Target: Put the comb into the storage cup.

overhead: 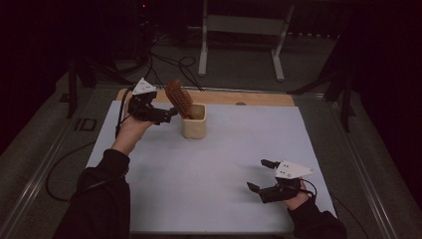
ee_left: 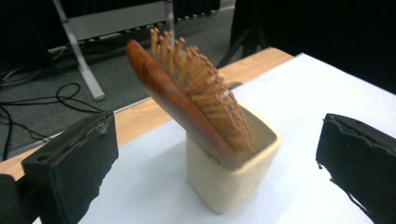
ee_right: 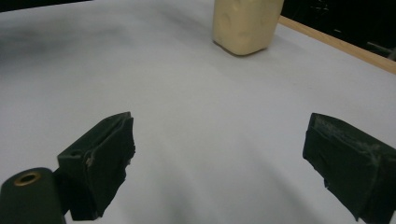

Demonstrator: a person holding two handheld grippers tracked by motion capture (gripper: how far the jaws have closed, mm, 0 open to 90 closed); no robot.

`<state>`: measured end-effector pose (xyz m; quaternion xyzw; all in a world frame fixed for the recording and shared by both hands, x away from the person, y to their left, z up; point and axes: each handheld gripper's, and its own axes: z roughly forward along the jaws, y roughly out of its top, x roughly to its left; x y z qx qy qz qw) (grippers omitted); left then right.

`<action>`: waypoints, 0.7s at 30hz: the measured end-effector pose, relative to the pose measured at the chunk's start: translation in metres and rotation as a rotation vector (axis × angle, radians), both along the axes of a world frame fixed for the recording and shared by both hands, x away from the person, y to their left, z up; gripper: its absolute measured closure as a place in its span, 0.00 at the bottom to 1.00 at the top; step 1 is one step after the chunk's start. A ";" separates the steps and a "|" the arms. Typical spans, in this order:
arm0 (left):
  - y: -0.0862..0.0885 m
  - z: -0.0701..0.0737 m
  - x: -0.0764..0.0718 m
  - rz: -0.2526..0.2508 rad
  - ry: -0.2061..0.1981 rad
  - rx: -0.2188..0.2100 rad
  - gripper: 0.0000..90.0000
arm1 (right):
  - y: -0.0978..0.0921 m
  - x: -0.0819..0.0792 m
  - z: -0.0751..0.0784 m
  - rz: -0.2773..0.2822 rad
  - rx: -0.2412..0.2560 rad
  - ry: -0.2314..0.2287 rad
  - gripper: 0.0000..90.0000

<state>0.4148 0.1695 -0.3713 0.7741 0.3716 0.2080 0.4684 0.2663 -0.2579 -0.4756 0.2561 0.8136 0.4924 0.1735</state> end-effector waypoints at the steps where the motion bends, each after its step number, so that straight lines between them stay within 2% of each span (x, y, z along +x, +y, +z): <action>1: 0.001 0.000 -0.002 -0.006 -0.001 0.001 0.00 | 0.000 0.000 0.000 0.003 0.005 0.003 0.10; 14: 0.013 -0.008 -0.028 -0.055 -0.022 0.013 0.00 | 0.001 0.000 0.001 0.008 0.010 0.000 0.10; 20: 0.019 -0.015 -0.038 -0.070 0.001 0.005 0.00 | 0.001 0.000 0.001 0.008 0.007 0.003 0.10; 21: 0.020 -0.017 -0.040 -0.075 -0.006 0.006 0.00 | 0.001 0.000 0.001 0.006 0.006 0.005 0.10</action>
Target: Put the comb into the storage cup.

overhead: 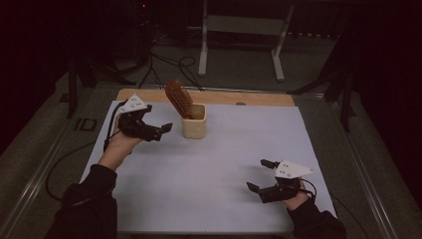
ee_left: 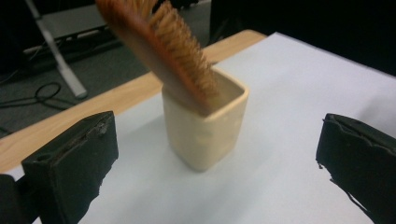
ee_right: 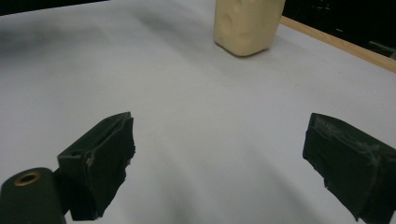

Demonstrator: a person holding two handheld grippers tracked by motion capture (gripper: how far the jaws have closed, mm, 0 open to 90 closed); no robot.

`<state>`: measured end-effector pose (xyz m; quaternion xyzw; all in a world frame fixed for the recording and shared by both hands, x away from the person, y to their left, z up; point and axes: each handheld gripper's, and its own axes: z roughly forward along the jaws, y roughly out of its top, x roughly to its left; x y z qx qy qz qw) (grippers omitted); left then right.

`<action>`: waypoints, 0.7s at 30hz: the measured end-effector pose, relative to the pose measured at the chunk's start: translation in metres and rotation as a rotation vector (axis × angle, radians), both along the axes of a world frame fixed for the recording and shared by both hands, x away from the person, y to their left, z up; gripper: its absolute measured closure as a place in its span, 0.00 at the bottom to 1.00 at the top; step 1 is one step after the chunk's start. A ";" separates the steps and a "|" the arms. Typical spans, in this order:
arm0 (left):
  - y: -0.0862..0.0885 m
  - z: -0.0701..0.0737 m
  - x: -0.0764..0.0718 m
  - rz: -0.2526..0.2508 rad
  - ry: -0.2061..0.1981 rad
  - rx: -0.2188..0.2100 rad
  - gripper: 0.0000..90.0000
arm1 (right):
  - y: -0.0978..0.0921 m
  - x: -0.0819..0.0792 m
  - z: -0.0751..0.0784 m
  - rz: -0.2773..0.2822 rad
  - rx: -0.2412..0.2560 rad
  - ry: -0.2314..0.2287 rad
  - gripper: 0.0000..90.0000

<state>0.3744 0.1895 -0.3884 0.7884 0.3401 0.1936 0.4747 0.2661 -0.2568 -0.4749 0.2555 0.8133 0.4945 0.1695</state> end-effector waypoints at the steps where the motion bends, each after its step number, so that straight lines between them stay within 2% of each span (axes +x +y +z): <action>1: 0.001 -0.002 -0.002 -0.008 0.005 -0.004 0.00 | 0.000 0.000 0.000 -0.001 0.000 0.001 0.10; 2: 0.002 -0.003 -0.004 -0.007 0.009 0.009 0.00 | 0.000 0.000 0.000 0.001 0.002 0.002 0.10; 6: 0.007 -0.009 -0.013 -0.018 0.007 -0.010 0.00 | 0.000 0.001 -0.001 0.007 -0.005 0.000 0.10; 10: 0.011 -0.018 -0.024 -0.031 0.020 -0.001 0.00 | 0.001 0.000 0.000 0.002 -0.005 0.001 0.10; 21: 0.027 -0.044 -0.055 -0.043 0.055 -0.022 0.00 | 0.001 0.000 0.000 0.012 -0.011 -0.002 0.10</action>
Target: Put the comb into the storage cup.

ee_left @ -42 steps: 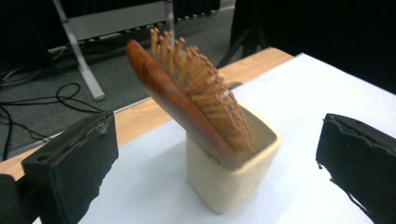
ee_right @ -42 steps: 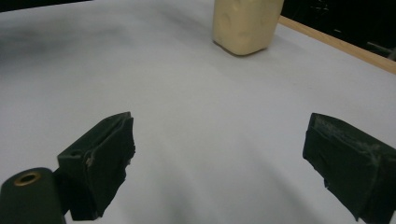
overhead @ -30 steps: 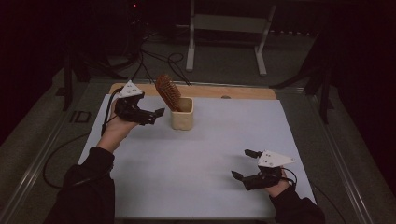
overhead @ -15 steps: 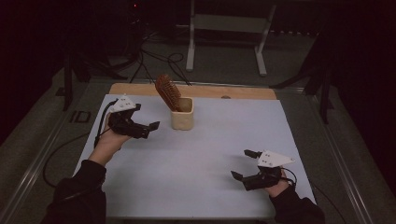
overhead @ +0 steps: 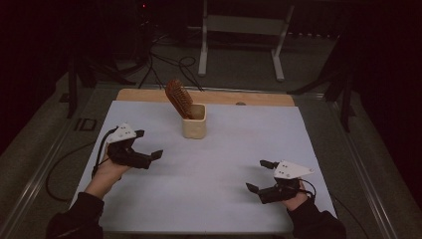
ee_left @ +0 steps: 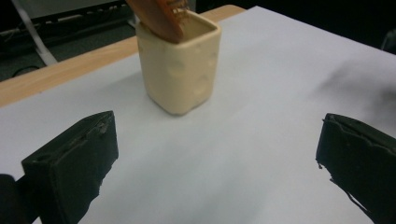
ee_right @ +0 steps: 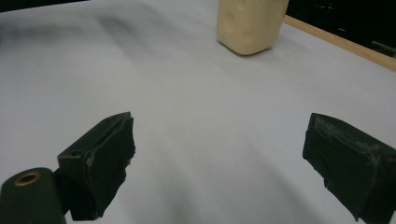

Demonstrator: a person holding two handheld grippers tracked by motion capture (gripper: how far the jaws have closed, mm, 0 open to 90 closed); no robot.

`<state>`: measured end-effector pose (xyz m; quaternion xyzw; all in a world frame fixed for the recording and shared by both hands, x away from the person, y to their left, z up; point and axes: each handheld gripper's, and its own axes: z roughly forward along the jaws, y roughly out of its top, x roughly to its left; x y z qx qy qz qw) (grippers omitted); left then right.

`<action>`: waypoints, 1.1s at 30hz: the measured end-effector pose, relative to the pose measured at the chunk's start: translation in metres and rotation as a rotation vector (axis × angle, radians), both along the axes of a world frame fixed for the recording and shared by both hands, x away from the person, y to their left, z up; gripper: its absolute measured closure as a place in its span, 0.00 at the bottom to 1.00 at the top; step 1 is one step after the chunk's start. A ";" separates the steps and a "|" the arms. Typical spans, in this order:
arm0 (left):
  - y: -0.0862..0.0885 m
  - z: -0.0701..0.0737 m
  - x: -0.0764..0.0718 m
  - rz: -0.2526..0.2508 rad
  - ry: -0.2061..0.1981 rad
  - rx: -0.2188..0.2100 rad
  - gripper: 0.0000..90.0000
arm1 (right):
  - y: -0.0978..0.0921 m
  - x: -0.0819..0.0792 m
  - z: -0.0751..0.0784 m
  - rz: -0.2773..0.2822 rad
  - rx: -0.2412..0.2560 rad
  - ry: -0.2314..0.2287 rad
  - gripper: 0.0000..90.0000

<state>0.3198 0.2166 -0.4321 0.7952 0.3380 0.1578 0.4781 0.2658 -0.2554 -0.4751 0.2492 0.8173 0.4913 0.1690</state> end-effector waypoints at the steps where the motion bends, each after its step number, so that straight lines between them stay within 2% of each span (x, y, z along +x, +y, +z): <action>1: 0.001 -0.002 -0.003 -0.001 -0.003 -0.002 0.00 | 0.000 0.000 0.000 0.000 0.002 0.002 0.10; 6: 0.005 -0.012 -0.016 -0.008 0.006 0.015 0.00 | 0.001 0.000 -0.001 0.000 -0.002 0.002 0.10; 11: 0.010 -0.023 -0.027 -0.009 0.033 -0.008 0.00 | 0.002 -0.001 0.000 -0.005 -0.007 0.001 0.10; 18: 0.015 -0.041 -0.044 -0.005 0.047 -0.004 0.00 | 0.002 -0.001 -0.001 0.004 -0.008 0.001 0.10; 23: 0.019 -0.050 -0.055 -0.004 0.046 -0.014 0.00 | 0.003 -0.001 -0.001 0.007 -0.010 0.002 0.10; 29: 0.024 -0.060 -0.067 0.012 0.043 0.003 0.00 | 0.002 -0.001 -0.001 0.009 -0.010 0.003 0.10; 33: 0.029 -0.066 -0.074 0.024 0.045 -0.003 0.00 | 0.003 0.000 -0.001 0.011 -0.012 0.001 0.10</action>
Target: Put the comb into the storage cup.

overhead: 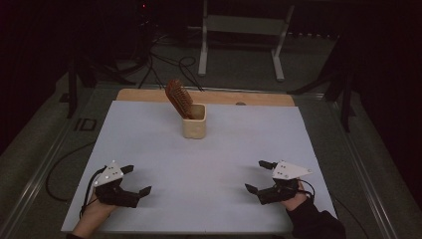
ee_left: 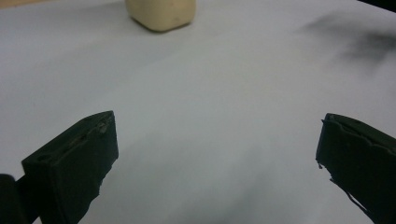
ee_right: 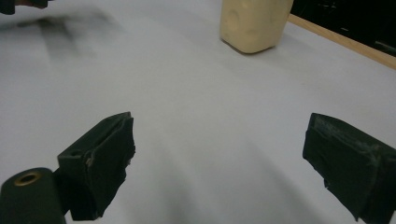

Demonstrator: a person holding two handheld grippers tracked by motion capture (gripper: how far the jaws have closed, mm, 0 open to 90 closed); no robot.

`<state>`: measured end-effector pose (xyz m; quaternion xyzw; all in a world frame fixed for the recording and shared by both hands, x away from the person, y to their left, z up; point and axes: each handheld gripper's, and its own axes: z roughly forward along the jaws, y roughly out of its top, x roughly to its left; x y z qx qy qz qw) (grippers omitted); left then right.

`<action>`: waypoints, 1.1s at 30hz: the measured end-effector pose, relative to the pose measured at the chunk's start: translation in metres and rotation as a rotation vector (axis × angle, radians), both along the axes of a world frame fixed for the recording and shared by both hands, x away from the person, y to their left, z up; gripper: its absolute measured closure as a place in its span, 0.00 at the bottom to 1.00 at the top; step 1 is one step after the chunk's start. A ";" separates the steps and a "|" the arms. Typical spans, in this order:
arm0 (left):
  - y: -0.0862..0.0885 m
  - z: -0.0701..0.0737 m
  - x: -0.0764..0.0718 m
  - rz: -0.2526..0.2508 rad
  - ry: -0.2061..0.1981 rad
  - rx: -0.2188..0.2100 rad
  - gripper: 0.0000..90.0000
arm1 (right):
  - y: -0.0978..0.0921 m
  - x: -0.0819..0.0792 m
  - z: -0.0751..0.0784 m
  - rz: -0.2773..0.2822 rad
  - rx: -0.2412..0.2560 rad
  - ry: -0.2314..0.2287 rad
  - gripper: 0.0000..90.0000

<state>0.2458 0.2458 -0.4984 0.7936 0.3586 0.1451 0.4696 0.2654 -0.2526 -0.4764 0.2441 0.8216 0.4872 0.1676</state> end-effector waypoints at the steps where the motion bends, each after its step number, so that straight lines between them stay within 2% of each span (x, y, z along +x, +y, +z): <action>1: 0.001 -0.001 -0.002 0.005 -0.001 0.003 0.00 | 0.000 0.000 0.000 -0.001 0.000 0.000 0.10; 3: 0.003 -0.002 -0.005 0.016 -0.010 0.005 0.00 | 0.000 0.000 0.000 0.001 -0.004 0.000 0.10; 5: 0.005 -0.004 -0.008 0.020 -0.002 -0.001 0.00 | 0.000 0.000 0.000 0.003 -0.002 0.002 0.10; 7: 0.007 -0.008 -0.010 0.026 0.003 0.018 0.00 | 0.001 -0.001 -0.001 0.007 -0.005 0.004 0.10; 14: 0.013 -0.013 -0.019 0.063 -0.001 0.009 0.00 | 0.001 -0.001 -0.001 0.011 -0.004 0.004 0.10; 16: 0.013 -0.014 -0.022 0.078 -0.010 0.025 0.00 | 0.001 0.000 -0.001 0.013 -0.004 0.001 0.10; 20: 0.018 -0.018 -0.023 0.105 0.004 0.024 0.00 | 0.000 0.000 -0.001 0.011 -0.007 0.006 0.10; 22: 0.018 -0.018 -0.024 0.112 0.001 0.036 0.00 | 0.000 0.000 -0.001 0.009 -0.007 0.004 0.10; 33: 0.019 -0.017 -0.026 0.115 -0.021 -0.003 0.00 | 0.001 0.001 -0.003 0.007 -0.015 0.007 0.10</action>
